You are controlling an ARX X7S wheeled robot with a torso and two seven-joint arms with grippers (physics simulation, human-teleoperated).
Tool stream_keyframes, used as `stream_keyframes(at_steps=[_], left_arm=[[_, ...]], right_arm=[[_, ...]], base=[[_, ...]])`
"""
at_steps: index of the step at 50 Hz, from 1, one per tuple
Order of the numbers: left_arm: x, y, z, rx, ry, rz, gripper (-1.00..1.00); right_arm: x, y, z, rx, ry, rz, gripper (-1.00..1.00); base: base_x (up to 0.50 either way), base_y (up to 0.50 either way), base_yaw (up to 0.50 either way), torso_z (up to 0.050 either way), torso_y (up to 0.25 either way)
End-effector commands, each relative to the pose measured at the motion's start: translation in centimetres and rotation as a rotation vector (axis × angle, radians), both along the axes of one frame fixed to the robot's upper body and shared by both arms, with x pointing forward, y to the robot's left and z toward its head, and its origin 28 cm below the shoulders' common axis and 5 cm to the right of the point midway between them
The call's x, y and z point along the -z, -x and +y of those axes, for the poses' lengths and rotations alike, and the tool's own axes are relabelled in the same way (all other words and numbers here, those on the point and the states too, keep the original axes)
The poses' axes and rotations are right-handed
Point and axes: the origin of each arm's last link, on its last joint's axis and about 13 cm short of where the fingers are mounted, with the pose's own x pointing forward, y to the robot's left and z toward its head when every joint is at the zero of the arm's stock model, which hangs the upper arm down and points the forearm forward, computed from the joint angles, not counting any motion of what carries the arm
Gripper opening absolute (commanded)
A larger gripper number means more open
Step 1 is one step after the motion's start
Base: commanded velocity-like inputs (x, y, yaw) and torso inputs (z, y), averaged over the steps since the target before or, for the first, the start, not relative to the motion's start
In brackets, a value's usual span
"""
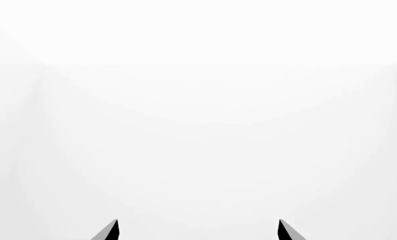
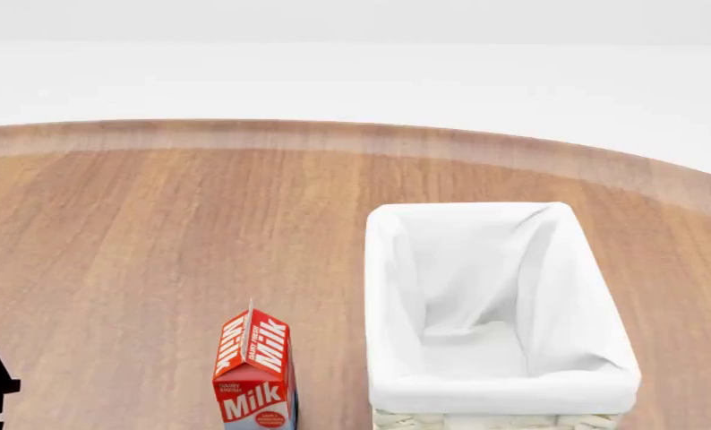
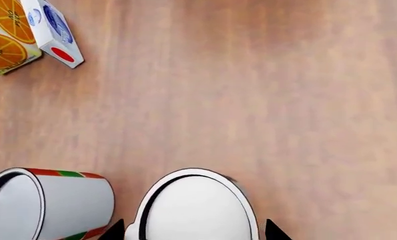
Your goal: Pick up the alphabet soup and the tomato sauce, and put them in the basket.
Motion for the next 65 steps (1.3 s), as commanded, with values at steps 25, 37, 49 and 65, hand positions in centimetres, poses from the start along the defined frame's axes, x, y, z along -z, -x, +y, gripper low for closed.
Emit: stream_keyframes(at_steps=[25, 37, 49, 65], left_arm=[[0.1, 0.0, 0.0, 0.003, 0.007, 0.004, 1.00], [0.1, 0.1, 0.0, 0.007, 0.007, 0.005, 1.00], [0.1, 0.3, -0.1, 0.014, 0.011, 0.008, 1.00], [0.1, 0.2, 0.0, 0.012, 0.009, 0.007, 1.00]], right_arm=[[-8.5, -3.4, -0.8, 0.001, 0.138, -0.313, -1.00], [-14.0, -6.1, -1.2, -0.003, 0.199, -0.523, -1.00], [-17.1, -10.0, -2.0, -0.004, 0.244, -0.610, -1.00], [-20.8, -15.9, -3.1, 0.009, 0.268, -0.710, -1.00]], base=[[0.00, 0.00, 0.00, 0.000, 0.000], [0.00, 0.00, 0.00, 0.000, 0.001], [0.00, 0.00, 0.00, 0.000, 0.000], [0.00, 0.00, 0.00, 0.000, 0.001]])
